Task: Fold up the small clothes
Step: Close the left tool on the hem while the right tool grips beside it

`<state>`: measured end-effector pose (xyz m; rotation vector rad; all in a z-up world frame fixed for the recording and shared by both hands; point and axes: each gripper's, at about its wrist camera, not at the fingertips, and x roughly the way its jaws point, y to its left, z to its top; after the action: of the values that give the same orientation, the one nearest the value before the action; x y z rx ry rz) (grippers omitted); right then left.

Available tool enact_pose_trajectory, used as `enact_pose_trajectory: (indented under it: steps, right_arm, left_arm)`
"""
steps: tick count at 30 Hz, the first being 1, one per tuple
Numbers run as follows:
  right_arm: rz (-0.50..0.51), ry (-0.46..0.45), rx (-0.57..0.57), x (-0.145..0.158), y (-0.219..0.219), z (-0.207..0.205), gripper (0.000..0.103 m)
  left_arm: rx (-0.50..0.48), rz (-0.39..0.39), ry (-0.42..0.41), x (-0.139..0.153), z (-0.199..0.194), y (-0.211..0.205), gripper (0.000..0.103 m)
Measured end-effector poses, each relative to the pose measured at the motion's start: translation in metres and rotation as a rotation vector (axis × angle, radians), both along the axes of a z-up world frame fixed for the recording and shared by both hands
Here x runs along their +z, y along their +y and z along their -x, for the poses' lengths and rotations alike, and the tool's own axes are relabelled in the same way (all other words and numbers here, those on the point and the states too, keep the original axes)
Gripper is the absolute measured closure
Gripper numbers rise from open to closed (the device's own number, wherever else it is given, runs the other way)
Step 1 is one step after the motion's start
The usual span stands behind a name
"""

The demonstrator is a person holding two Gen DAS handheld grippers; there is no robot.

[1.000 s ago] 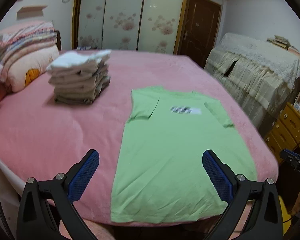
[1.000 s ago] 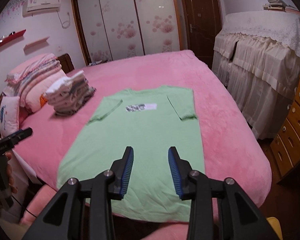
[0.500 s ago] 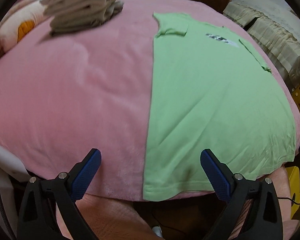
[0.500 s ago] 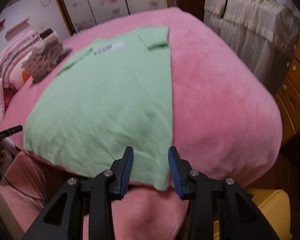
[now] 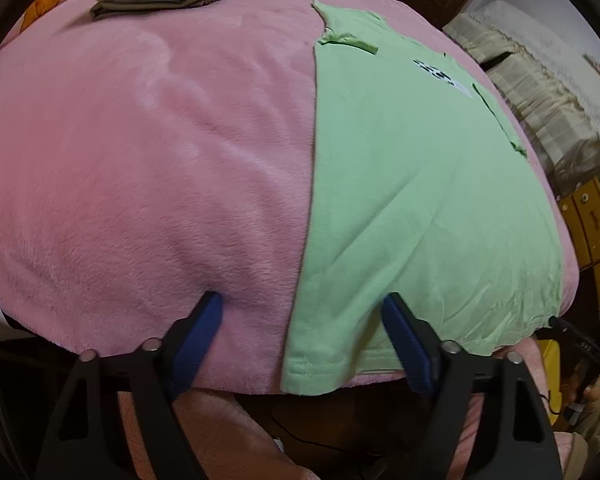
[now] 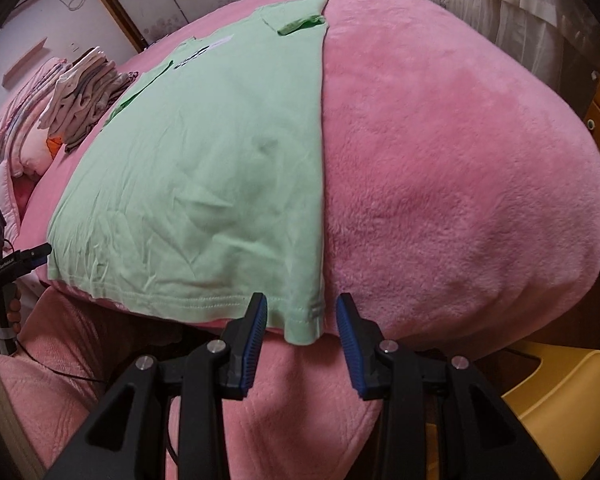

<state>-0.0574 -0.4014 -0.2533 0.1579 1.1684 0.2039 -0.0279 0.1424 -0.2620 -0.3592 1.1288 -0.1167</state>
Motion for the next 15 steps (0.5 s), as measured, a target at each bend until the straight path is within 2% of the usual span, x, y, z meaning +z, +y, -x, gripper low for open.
enact_pose_trajectory:
  steps: [4,8,13,15]
  right_arm:
    - [0.000,0.009,0.013,-0.001,0.002,-0.003,0.067]
    - [0.000,0.005,0.014,0.000,0.002,-0.005,0.067]
    - [-0.002,0.004,0.016,-0.001,0.003,-0.010,0.067]
    - [-0.002,0.006,0.015,-0.002,0.004,-0.010,0.067]
  left_arm:
    - [-0.030,0.019,0.026,-0.004,0.002,0.001,0.038]
    - [-0.107,0.031,0.063,-0.007,0.005,-0.011,0.054]
    - [-0.096,0.048,0.075,-0.012,0.004,-0.012,0.057]
    - [-0.088,0.064,0.080,-0.015,0.005,-0.009,0.063]
